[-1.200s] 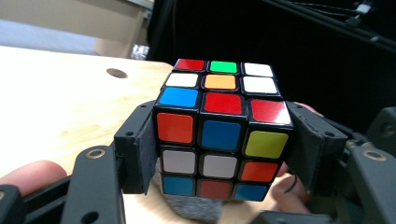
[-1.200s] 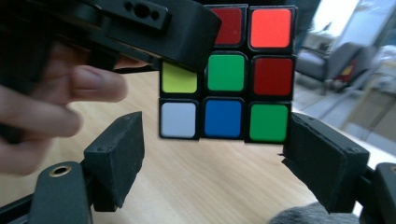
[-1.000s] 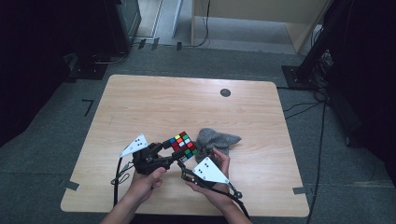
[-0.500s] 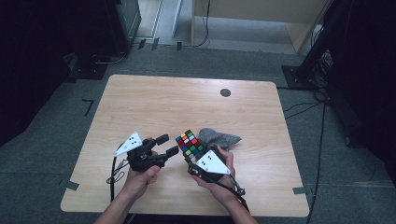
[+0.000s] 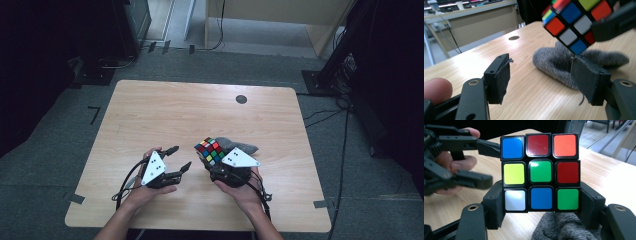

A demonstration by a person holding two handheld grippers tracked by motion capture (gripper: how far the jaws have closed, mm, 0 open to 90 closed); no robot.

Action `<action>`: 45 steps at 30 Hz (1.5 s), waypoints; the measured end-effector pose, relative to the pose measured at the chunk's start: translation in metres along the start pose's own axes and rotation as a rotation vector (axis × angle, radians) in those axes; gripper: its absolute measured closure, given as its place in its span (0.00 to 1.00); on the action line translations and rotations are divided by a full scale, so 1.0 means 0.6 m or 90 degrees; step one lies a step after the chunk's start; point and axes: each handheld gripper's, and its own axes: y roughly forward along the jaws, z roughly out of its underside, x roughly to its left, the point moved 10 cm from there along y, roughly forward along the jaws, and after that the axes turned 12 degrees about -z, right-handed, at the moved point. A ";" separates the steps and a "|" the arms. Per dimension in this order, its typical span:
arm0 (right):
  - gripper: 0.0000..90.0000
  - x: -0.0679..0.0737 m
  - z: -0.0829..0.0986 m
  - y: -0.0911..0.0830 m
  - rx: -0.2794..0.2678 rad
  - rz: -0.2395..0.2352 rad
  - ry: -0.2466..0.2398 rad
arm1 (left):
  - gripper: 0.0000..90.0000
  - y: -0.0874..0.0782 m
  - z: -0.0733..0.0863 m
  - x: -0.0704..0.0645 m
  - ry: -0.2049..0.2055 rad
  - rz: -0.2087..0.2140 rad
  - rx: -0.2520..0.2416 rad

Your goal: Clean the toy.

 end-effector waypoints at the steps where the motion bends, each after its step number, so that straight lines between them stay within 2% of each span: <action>1: 0.38 0.002 0.000 0.001 0.002 -0.004 0.000 | 0.36 0.000 0.001 -0.004 0.008 0.005 -0.001; 4: 0.38 0.009 -0.001 0.003 0.005 -0.022 0.017 | 0.30 0.003 0.003 -0.011 0.028 0.010 0.011; 5: 0.38 0.010 -0.002 0.003 0.004 -0.024 0.019 | 0.28 0.004 0.004 -0.013 0.044 0.007 0.011; 7: 0.38 0.012 -0.003 0.004 0.002 -0.032 0.029 | 0.27 0.004 0.003 -0.016 0.058 0.010 0.009; 11: 0.38 0.014 -0.002 0.005 0.005 -0.053 0.060 | 0.23 0.006 0.005 -0.022 0.100 -0.003 0.005; 14: 0.38 0.019 0.000 0.010 0.011 -0.067 0.066 | 0.21 0.006 0.006 -0.032 0.126 0.005 0.001; 16: 0.38 0.024 0.001 0.013 0.016 -0.077 0.067 | 0.20 0.007 0.006 -0.037 0.146 0.001 -0.009; 23: 0.38 0.045 0.006 0.023 0.038 -0.117 0.072 | 0.23 0.002 -0.004 -0.042 0.179 -0.006 -0.042; 26: 0.38 0.054 0.007 0.026 0.046 -0.146 0.101 | 0.25 -0.002 -0.006 -0.051 0.193 0.007 -0.055; 28: 0.38 0.058 0.008 0.029 0.052 -0.158 0.108 | 0.32 -0.002 -0.004 -0.049 0.214 -0.006 -0.056; 30: 0.38 0.058 0.010 0.030 0.057 -0.165 0.121 | 0.35 -0.005 -0.005 -0.047 0.217 -0.005 -0.063; 32: 0.37 0.057 0.008 0.030 0.041 -0.184 0.148 | 0.36 -0.007 -0.007 -0.046 0.208 -0.005 -0.066; 35: 0.31 0.053 0.002 0.024 0.020 -0.185 0.151 | 0.36 -0.006 -0.007 -0.043 0.173 0.004 -0.059; 36: 0.28 0.051 -0.001 0.021 0.011 -0.183 0.152 | 0.36 -0.006 -0.006 -0.039 0.153 0.008 -0.053; 39: 0.22 0.034 -0.020 -0.001 -0.049 -0.194 0.169 | 0.36 -0.005 -0.004 -0.027 0.103 0.020 -0.032; 40: 0.21 0.024 -0.025 -0.010 -0.068 -0.189 0.176 | 0.36 -0.005 -0.003 -0.022 0.086 0.025 -0.024; 42: 0.20 0.002 -0.029 -0.026 -0.094 -0.165 0.173 | 0.36 -0.004 -0.002 -0.013 0.062 0.030 -0.010; 44: 0.20 -0.029 -0.022 -0.037 -0.098 -0.104 0.158 | 0.36 -0.004 0.000 -0.006 0.035 0.039 0.002; 45: 0.20 -0.048 -0.011 -0.040 -0.088 -0.059 0.146 | 0.36 -0.004 0.000 -0.002 0.018 0.048 0.008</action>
